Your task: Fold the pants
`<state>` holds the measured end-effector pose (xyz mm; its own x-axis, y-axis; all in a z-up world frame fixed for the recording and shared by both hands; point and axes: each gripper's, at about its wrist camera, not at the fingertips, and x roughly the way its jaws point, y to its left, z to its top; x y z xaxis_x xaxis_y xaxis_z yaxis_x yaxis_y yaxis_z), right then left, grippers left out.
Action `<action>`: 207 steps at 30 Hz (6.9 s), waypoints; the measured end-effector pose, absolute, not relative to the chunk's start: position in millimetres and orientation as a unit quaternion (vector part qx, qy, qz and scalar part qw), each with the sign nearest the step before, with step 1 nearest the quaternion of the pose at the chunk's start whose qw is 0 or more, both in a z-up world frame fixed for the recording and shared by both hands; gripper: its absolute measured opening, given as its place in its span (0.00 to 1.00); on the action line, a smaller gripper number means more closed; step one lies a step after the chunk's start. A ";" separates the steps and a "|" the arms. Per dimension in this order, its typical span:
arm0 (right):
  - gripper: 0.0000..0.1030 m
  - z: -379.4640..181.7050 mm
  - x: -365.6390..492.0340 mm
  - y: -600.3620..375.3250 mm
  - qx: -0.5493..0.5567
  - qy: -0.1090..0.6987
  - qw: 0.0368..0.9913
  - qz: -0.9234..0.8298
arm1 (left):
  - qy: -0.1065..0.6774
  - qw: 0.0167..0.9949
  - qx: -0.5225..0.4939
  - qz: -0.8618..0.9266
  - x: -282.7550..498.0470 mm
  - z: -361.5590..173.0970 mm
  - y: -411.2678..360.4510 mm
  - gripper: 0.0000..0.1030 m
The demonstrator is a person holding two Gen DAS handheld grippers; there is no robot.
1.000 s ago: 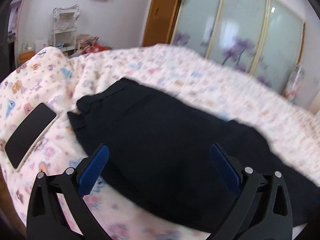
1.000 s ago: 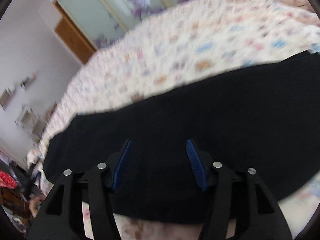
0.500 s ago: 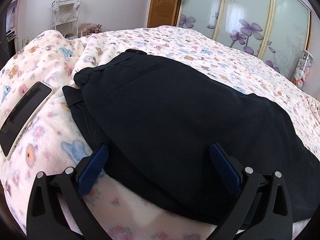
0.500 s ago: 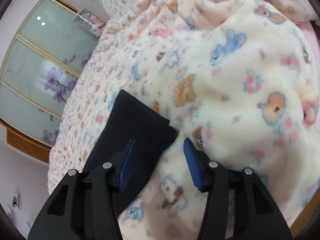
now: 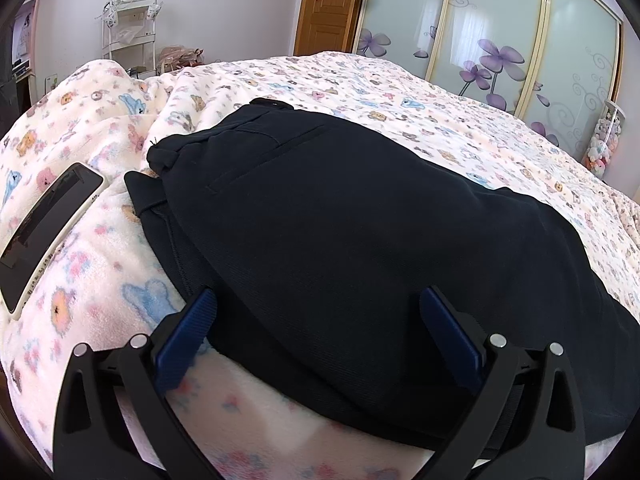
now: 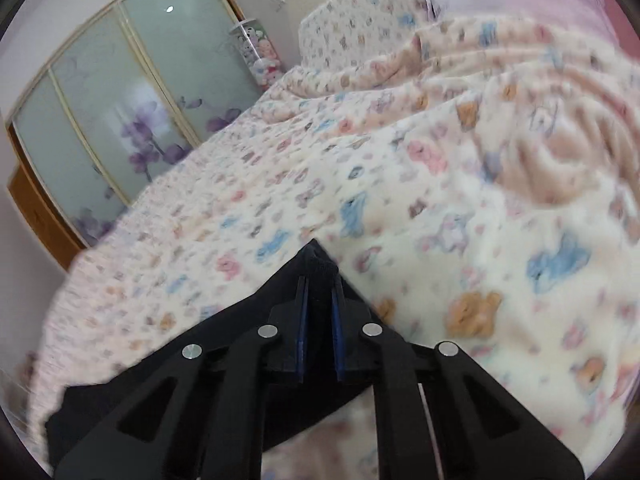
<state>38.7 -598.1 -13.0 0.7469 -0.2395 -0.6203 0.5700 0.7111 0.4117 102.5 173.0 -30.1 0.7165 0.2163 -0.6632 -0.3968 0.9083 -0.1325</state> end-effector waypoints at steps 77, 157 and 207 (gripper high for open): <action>0.25 -64.8 10.0 -624.1 0.509 0.230 0.814 -0.160 | 0.328 0.920 -0.148 0.158 95.8 -30.2 174.4 0.98; 0.96 -26.6 25.6 -231.0 0.092 0.262 0.939 0.203 | 0.405 0.812 -0.418 -0.034 82.1 -20.0 260.1 0.98; 0.97 -16.7 17.9 -258.2 0.175 0.208 0.947 0.172 | 0.320 0.942 -0.067 0.073 172.1 100.6 96.4 0.17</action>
